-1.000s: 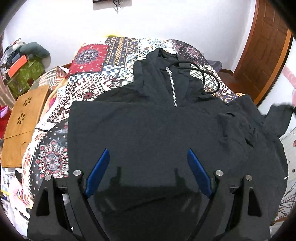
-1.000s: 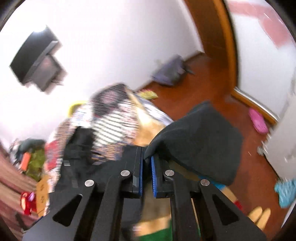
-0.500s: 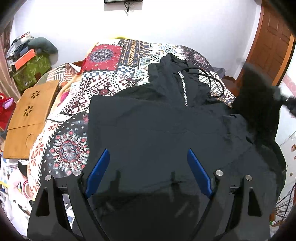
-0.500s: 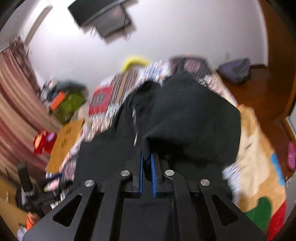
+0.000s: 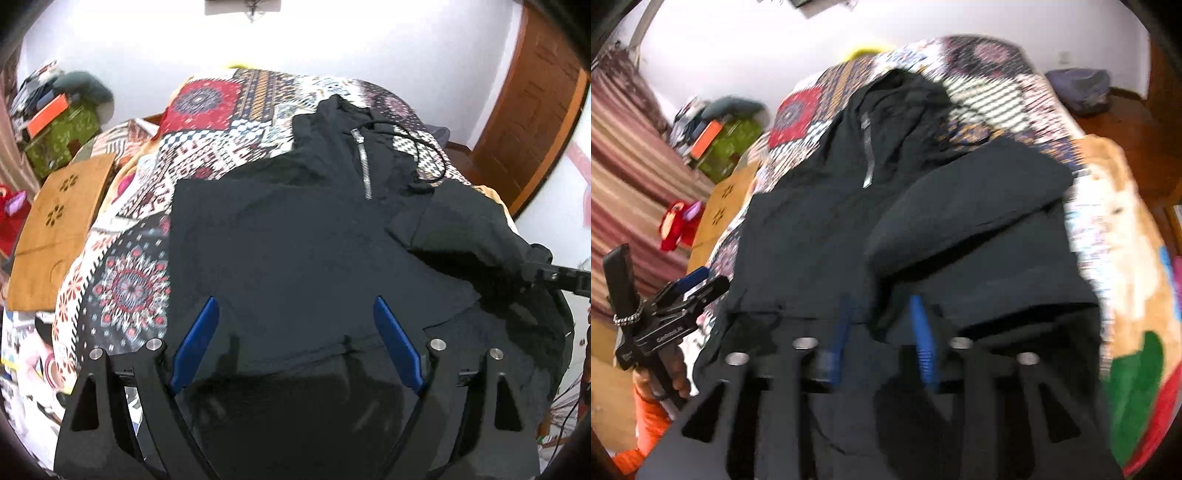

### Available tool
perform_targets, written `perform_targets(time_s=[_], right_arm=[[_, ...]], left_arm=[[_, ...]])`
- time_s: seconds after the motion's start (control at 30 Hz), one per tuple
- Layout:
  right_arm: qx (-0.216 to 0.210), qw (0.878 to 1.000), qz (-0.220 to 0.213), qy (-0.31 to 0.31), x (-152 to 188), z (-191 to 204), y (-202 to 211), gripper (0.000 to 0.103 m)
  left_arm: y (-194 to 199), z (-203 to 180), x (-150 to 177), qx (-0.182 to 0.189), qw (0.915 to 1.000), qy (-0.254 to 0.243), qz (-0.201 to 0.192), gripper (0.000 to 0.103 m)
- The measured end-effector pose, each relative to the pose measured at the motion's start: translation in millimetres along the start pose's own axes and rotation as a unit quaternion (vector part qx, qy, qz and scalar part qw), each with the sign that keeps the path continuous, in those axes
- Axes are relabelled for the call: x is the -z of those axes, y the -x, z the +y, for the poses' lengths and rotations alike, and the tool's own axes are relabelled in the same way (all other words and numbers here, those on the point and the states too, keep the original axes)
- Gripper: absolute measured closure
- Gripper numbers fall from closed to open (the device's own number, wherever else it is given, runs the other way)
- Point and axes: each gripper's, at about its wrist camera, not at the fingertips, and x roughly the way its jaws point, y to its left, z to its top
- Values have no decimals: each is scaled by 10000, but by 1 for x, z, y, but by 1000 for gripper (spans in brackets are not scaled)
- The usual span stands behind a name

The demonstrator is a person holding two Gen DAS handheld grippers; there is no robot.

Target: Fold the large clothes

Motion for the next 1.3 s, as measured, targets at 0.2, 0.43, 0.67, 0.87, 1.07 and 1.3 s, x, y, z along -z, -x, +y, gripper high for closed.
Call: perform_targets(time_s=[0.2,0.43,0.67,0.87,1.07,1.3], right_arm=[[634,9958,-663,-73,0,-30,37,55],[1159,9880,-931,-423,0,-74,54,53],[1161,9868,-863,-724,2,-103,50,53],[1116,9891,-700,-658,-5,-110,35,52],[1032,9923,-474,-488,-9,-106,14,52],[965,9941,-258,-416,0,-102,-2,52]], left_arm=[[7,-53,-30,140,9976,-623,-284,18],[2,-146,-66,460,9836,-1664,-514,17],[-41,-232,-78,697,9620,-2639,-103,17],[-97,-266,-79,643,9506,-2980,590,22],[-130,-259,-70,906,9526,-2697,1073,48],[-130,-245,-62,881,9516,-2764,1018,92]])
